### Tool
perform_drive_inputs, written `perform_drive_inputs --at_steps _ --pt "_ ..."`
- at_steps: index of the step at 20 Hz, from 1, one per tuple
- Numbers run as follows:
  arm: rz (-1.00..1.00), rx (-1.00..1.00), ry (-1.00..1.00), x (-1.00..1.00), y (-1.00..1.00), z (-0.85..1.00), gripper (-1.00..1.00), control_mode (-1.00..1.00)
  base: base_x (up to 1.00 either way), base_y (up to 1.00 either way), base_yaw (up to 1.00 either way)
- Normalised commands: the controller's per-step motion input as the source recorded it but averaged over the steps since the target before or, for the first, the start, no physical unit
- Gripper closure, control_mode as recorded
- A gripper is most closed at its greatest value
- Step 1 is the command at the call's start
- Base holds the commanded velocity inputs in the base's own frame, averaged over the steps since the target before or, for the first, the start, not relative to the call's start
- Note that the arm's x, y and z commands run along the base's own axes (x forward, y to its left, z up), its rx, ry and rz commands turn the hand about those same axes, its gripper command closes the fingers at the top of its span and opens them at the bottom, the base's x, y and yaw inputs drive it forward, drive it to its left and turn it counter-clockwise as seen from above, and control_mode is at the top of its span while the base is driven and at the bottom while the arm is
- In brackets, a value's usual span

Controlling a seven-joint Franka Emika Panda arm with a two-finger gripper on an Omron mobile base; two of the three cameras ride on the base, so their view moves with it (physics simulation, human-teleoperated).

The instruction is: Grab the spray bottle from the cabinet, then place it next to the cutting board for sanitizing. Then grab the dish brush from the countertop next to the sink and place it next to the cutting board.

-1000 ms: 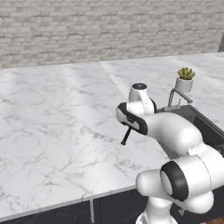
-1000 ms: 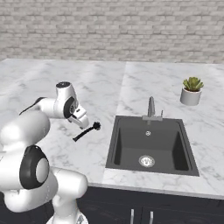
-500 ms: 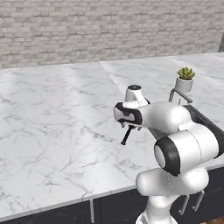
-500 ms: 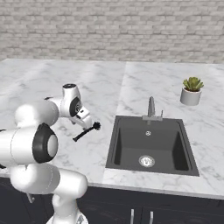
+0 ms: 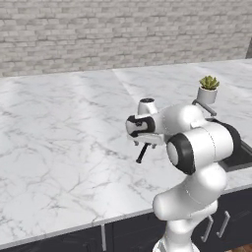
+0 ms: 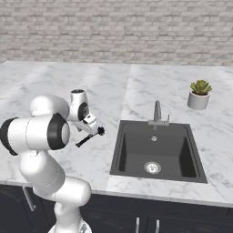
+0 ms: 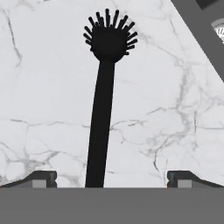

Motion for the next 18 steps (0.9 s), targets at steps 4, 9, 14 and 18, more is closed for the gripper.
perform_drive_inputs --at_steps 4,9,14,18 --pt "0.0 0.0 0.08 0.23 0.0 -0.26 -1.0 -1.0 0.0 0.0 0.0" --pt "0.0 0.0 0.1 0.16 0.0 -0.32 -1.0 -1.0 0.0 0.0 0.0" --pt "0.0 0.0 0.02 0.17 0.0 -0.3 -1.0 -1.0 0.0 0.0 0.0" --pt "-0.01 0.0 0.02 0.19 0.0 -0.24 -1.0 -1.0 0.0 0.0 0.0"
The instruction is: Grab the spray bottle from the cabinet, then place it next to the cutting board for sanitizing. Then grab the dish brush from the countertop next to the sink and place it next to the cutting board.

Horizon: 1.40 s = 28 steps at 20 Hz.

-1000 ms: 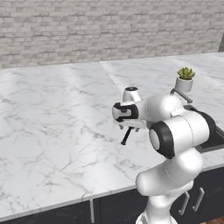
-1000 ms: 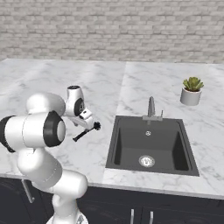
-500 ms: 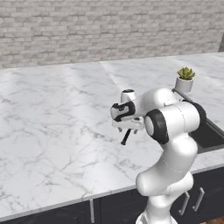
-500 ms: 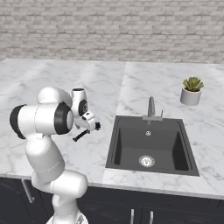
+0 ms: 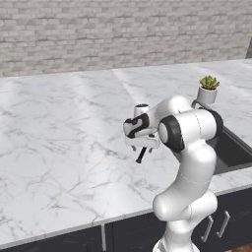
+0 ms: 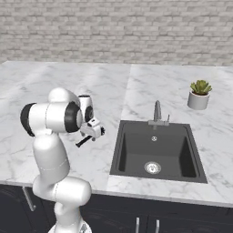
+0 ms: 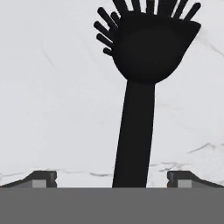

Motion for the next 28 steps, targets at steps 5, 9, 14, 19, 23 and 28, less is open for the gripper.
perform_drive_inputs --at_steps 5,9,14,19,23,28 --pt "-0.02 0.0 0.02 0.06 0.0 -0.27 1.0 -1.0 0.0 0.0 0.0" --pt "-0.02 0.0 0.02 0.01 0.03 -0.29 1.0 -1.0 0.0 0.0 0.0" --pt "-0.01 0.0 0.01 -0.04 0.09 0.0 1.0 -1.0 0.0 0.0 0.0" --pt "0.0 0.0 0.0 -0.29 0.02 0.94 1.0 -1.0 0.0 0.0 0.0" --pt "0.04 -0.02 -0.25 -0.71 0.0 1.0 1.0 -1.0 0.0 0.0 0.0" --pt "0.17 -0.01 -0.37 -0.9 0.0 0.9 1.0 -1.0 0.0 0.0 0.0"
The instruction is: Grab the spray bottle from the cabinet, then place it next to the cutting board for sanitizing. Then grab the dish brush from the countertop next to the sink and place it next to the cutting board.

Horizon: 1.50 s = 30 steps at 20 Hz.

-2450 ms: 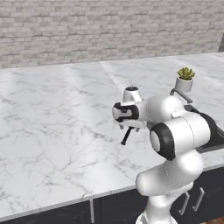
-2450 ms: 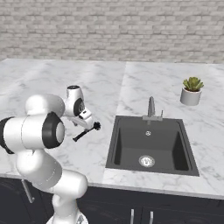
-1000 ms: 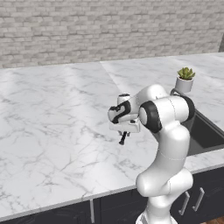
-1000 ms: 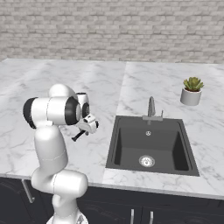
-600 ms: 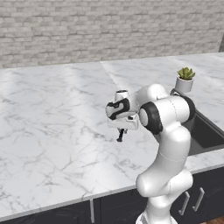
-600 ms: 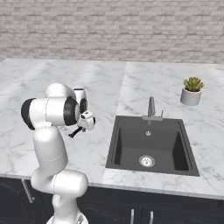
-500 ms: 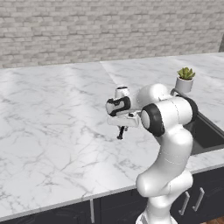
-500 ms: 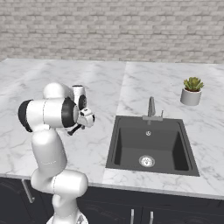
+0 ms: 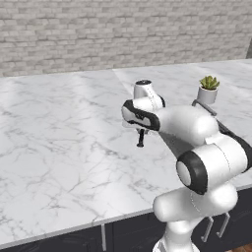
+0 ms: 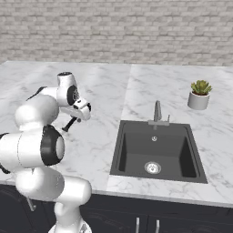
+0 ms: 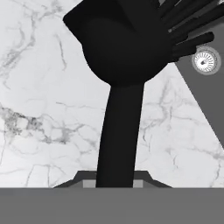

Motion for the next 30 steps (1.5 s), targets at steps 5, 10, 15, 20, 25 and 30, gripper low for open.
perform_drive_inputs --at_steps 5,10,15,20,25,30 --pt "0.21 0.0 -0.42 -1.0 0.0 0.82 1.0 -1.0 0.0 0.0 0.0" --pt "0.18 0.0 -0.35 -0.94 0.0 0.99 1.0 -1.0 0.0 0.0 0.0" --pt "0.12 -0.01 -0.42 -0.9 0.0 0.89 1.0 -1.0 0.0 0.0 0.0" --pt "0.06 0.0 -0.48 -0.72 0.0 0.83 1.0 -1.0 0.0 0.0 0.0" --pt "0.04 0.0 -0.36 -0.62 0.0 0.63 1.0 -1.0 0.0 0.0 0.0" --pt "0.03 0.06 -0.29 -0.54 -0.02 0.35 1.0 -1.0 0.0 0.0 0.0"
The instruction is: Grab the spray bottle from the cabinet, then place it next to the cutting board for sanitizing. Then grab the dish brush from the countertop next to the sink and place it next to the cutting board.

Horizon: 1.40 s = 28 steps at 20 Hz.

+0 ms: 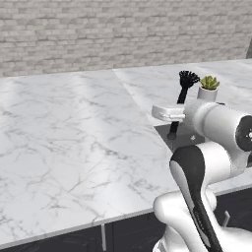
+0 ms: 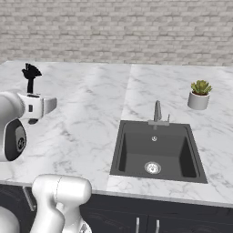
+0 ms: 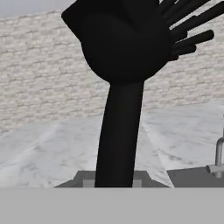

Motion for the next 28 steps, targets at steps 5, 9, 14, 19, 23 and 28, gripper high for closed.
perform_drive_inputs --at_steps 5,9,14,19,23,28 --pt "0.0 0.08 -0.12 -0.46 -0.18 0.13 1.0 1.0 -0.4 -0.27 0.0" --pt "0.0 0.0 0.0 0.0 0.0 0.0 1.0 1.0 -1.0 -0.83 -0.05" --pt "0.0 0.0 0.0 0.0 0.0 0.0 1.0 1.0 -1.0 -1.0 -0.16" --pt "0.0 0.0 0.0 0.0 0.0 0.0 1.0 1.0 -0.65 -0.82 -0.49" --pt "0.0 0.0 0.0 0.0 0.0 0.0 1.0 1.0 0.0 -0.04 -0.99" --pt "0.0 0.0 0.0 0.0 0.0 0.0 1.0 1.0 0.0 0.0 -1.0"
